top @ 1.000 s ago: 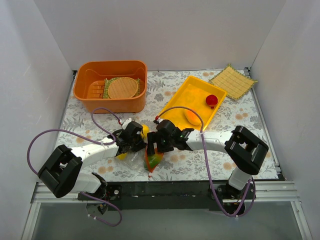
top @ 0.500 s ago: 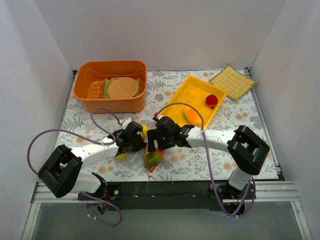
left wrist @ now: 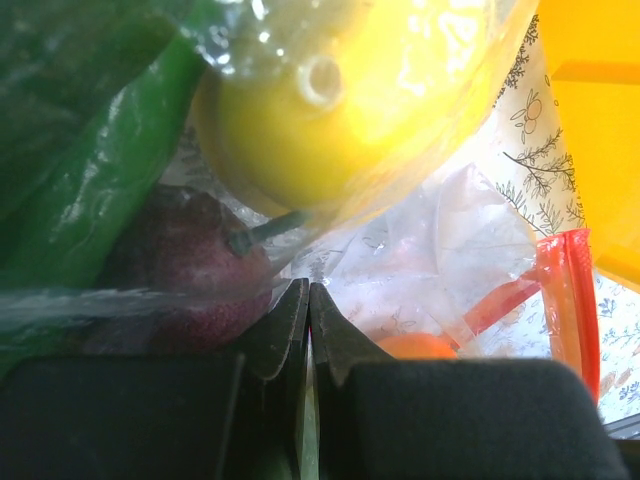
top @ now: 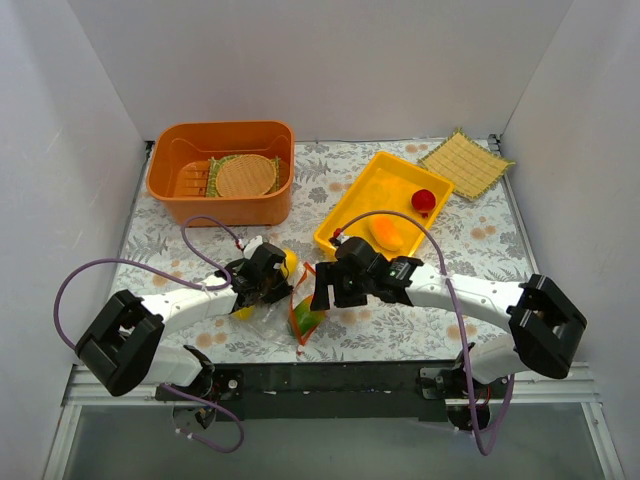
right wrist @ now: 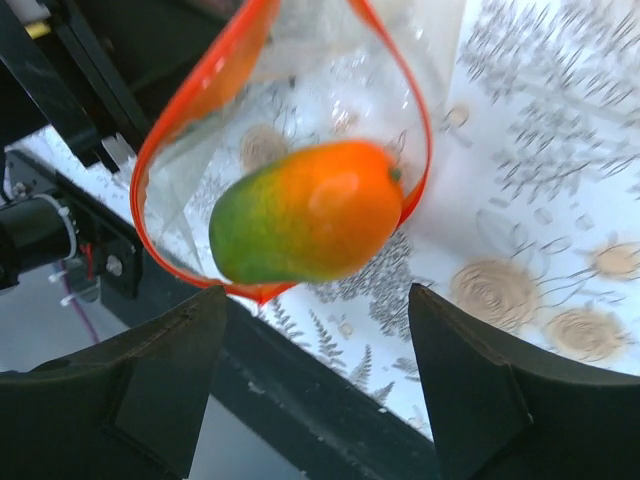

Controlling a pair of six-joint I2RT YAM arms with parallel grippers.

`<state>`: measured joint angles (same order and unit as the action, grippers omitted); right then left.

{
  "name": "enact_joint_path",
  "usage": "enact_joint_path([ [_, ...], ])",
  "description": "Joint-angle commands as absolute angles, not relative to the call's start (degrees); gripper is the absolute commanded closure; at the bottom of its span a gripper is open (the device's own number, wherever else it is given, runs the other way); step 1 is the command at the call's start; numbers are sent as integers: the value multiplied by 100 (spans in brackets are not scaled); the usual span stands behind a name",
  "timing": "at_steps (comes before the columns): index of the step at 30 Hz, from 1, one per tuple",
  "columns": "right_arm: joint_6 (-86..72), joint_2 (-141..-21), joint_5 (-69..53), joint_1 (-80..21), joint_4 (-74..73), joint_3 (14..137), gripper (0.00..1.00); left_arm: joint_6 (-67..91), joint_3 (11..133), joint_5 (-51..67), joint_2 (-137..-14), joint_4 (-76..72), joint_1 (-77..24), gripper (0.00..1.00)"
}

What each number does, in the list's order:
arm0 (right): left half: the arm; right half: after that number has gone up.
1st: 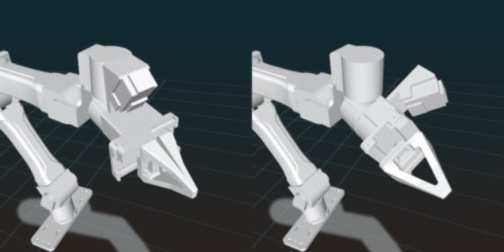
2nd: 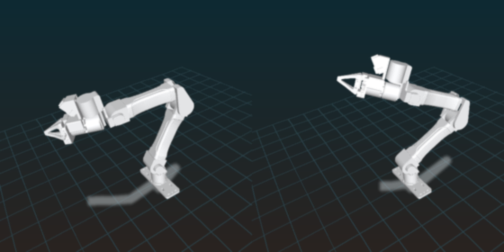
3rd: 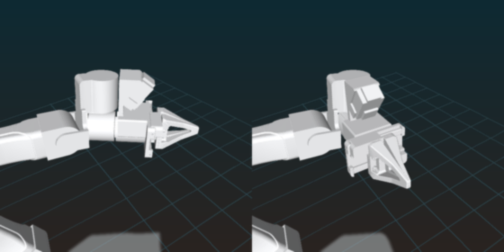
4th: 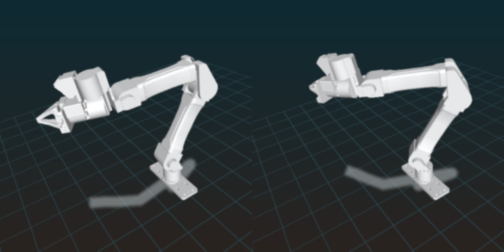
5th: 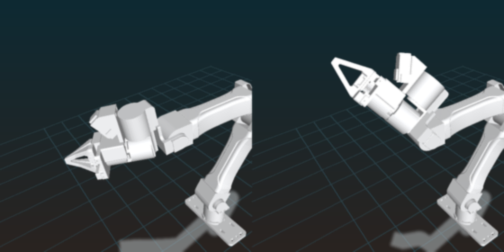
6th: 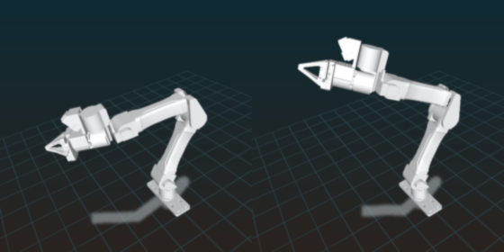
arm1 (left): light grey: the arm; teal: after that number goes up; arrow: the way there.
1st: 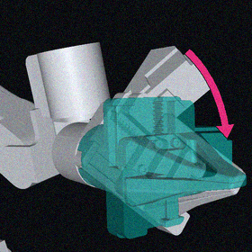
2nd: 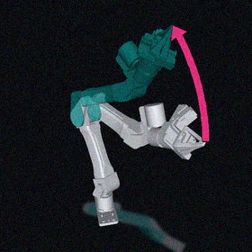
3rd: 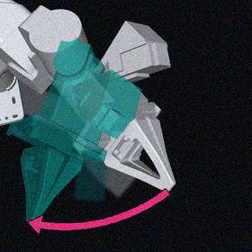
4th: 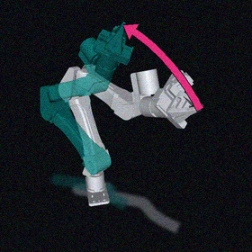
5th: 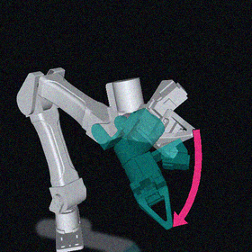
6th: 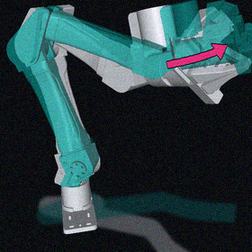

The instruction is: Open the zip-top bag and remove the fake food

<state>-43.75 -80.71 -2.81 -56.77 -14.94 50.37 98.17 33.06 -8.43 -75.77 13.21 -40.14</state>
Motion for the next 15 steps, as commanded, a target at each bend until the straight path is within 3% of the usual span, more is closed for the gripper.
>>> enact_joint_path([
  [1,-5052,-7919,-755,-5809,-1231,4852,21,9738,3410,-958,-7357,1433,-4034,100],
  [15,-5563,-8797,-1054,-5827,-519,4975,23,9721,3384,-932,-7339,1459,-4034,100],
])
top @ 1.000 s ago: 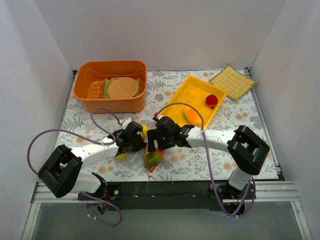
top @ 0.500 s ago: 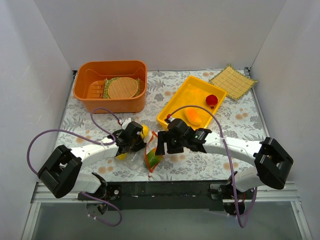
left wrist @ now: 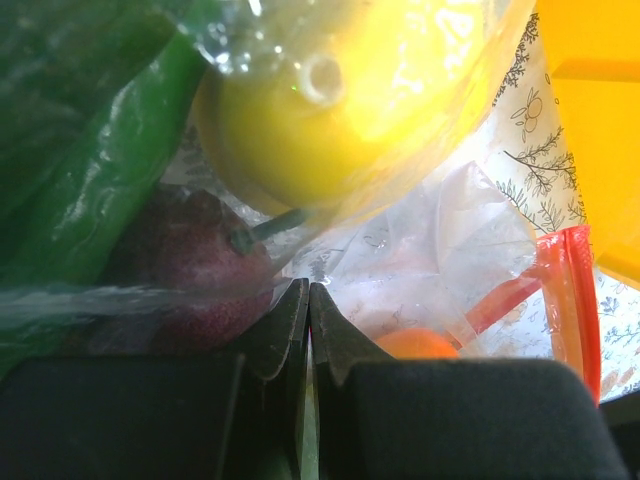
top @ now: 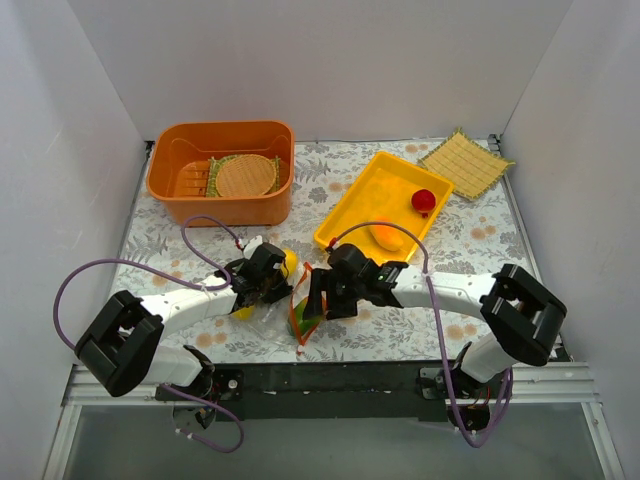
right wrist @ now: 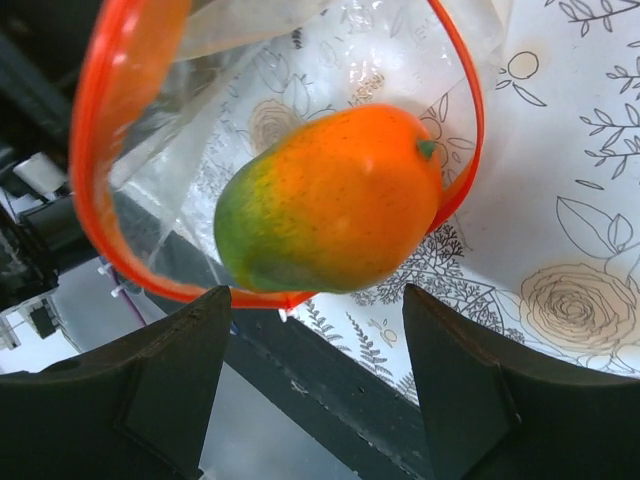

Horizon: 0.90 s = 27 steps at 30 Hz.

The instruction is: Open the zip-top bag and remove the fake food

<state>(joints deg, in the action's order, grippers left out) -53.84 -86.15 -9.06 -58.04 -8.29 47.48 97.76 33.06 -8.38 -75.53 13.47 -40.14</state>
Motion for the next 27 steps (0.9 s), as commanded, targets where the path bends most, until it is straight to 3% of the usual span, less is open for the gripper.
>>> enact_joint_path([
  [1,-5598,-8824,-1063,-5827,-484,4949,23,9721,3366,-923,-7339,1459,-4034,100],
  [27,-5107,-10002,-940,-5836,-747,5941,20,9800,3094,-738,-7400,1222,-4034,100],
])
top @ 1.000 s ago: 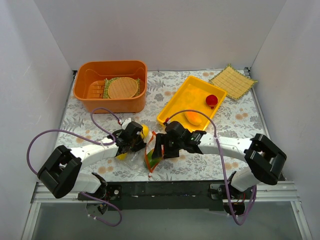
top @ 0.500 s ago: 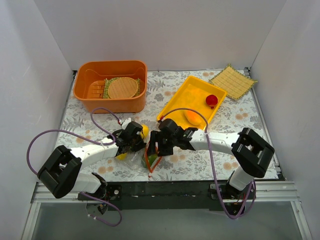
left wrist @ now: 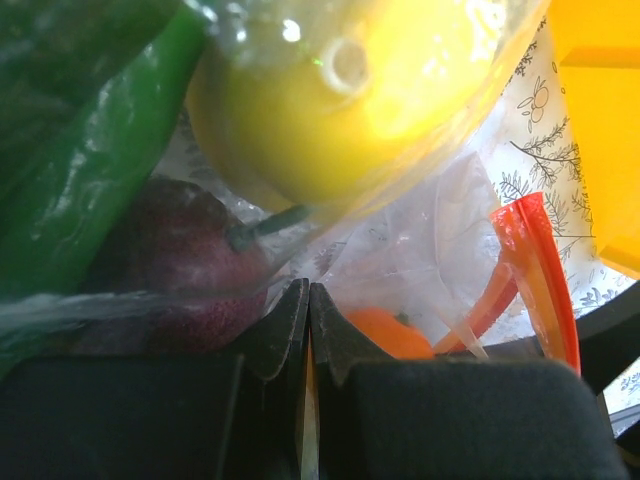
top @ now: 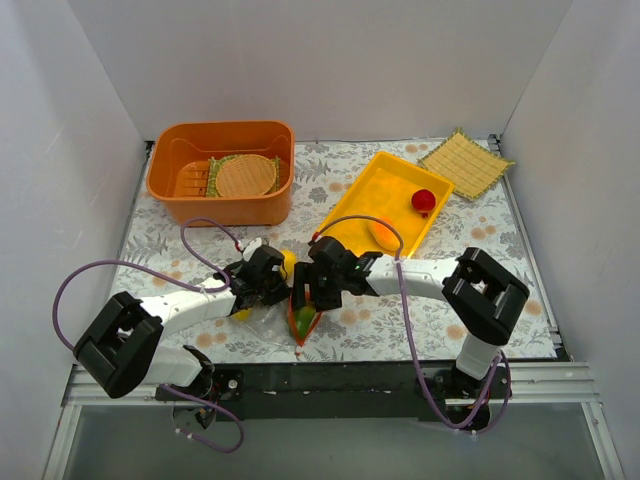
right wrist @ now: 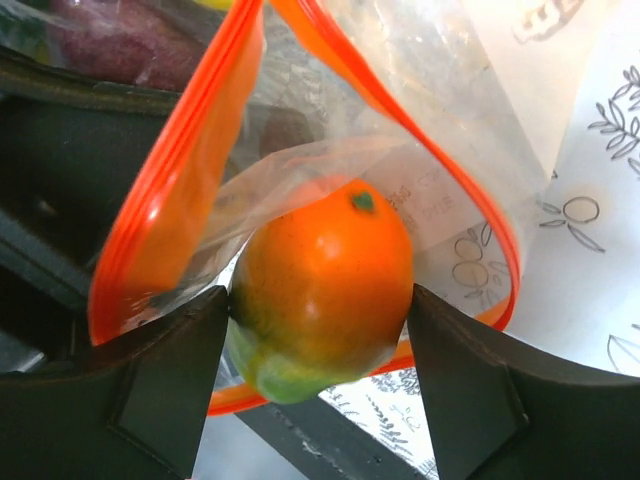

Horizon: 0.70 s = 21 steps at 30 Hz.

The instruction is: Open the zip-top bag and remove the fake food

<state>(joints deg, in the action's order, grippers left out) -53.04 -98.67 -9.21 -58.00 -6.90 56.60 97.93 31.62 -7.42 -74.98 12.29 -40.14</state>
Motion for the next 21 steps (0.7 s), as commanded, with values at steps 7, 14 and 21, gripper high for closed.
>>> enact_joint_path([
  [7,-4940,-10081,-923,-5871,-782,5968,33,9809,3138,-808,-7479,1195,-4034,100],
  [14,-4755,-9537,-554,-5862,-1002,5705,86,9782,3304,-1116,-7523,1362,-4034,100],
  [21,-4492,-8860,-168,-5810,-1467,5520,94,9695,3516,-1257,-7638,1450,-3982,100],
])
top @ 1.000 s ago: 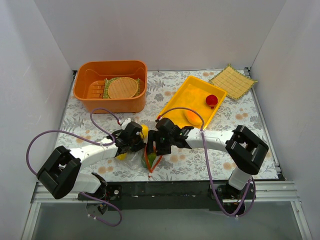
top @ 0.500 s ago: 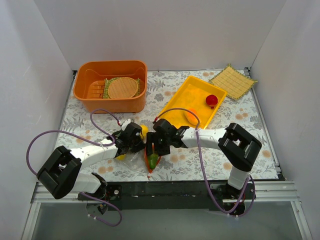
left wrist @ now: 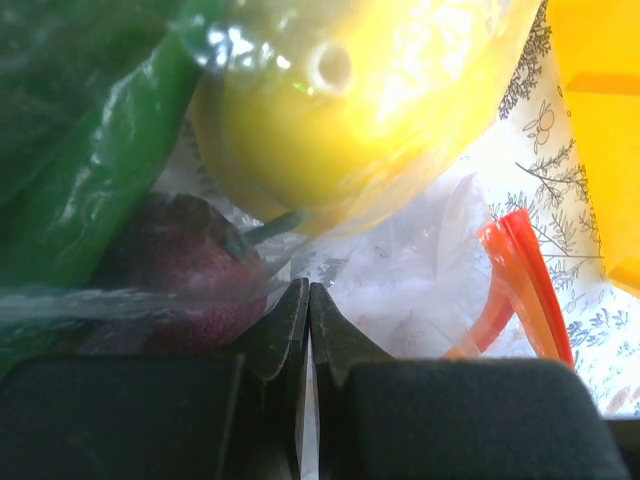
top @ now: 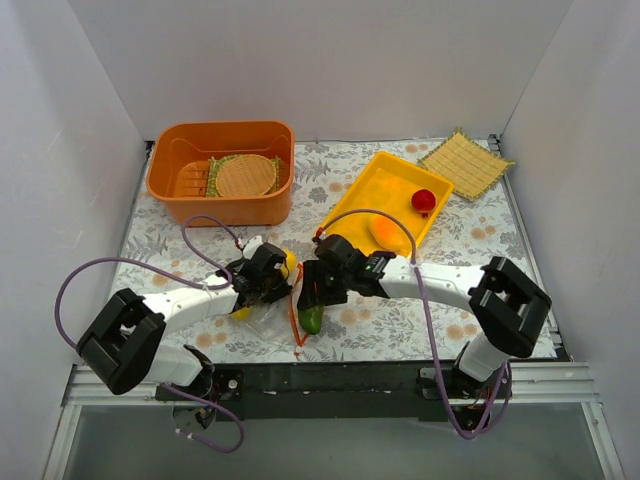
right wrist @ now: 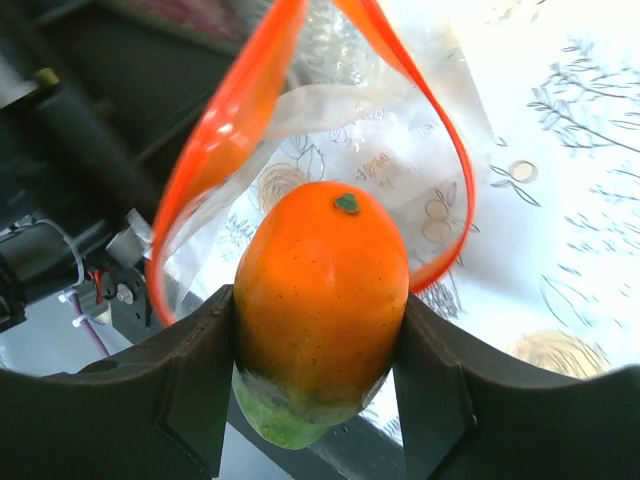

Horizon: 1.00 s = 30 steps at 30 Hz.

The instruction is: Open the zip-top bag and remove the fake food

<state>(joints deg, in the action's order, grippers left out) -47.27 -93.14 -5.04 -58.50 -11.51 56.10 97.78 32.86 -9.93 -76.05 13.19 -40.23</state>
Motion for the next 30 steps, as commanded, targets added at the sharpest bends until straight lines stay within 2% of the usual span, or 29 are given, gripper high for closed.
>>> enact_joint_path([
  [1,-4465,-8642,-71,-5783,-1624,5502,94,9668,3542,-1248,-7646,1441,-3973,100],
  [6,-3922,-7876,299,-5257,-2091,5405,94,9554,3735,-1160,-7743,1468,-3964,100],
  [9,-3422,-7550,88,-4423,-2136,5475,91,9492,3867,-1125,-7761,1494,-3964,100],
  [15,-2498,-8171,264,-2859,-1864,5994,78,9361,4183,-1151,-7769,1634,-3964,98],
  [16,-2418,-8313,272,-2735,-1750,6038,74,9334,4218,-1151,-7804,1643,-3964,97],
  [17,-2365,-8436,307,-2629,-1653,6134,65,9299,4262,-1134,-7813,1661,-3955,95],
  [19,-2145,-8849,238,-2409,-1389,6266,53,9264,4429,-1134,-7875,1740,-3955,93],
  [20,-2092,-8981,290,-2382,-1371,6475,40,9246,4482,-1142,-7884,1792,-3955,91],
  [21,-2013,-9226,342,-2382,-1371,6582,34,9203,4526,-1212,-7866,1897,-3955,90],
  [24,-1811,-9483,518,-2373,-1774,7136,20,9115,4702,-1475,-7761,2230,-3903,74],
  [27,-1749,-9264,554,-2382,-1898,7190,12,9053,4746,-1582,-7507,2512,-3727,56],
  [30,-1863,-8984,510,-2452,-2249,7146,11,9000,4720,-1766,-7235,2750,-3560,51],
])
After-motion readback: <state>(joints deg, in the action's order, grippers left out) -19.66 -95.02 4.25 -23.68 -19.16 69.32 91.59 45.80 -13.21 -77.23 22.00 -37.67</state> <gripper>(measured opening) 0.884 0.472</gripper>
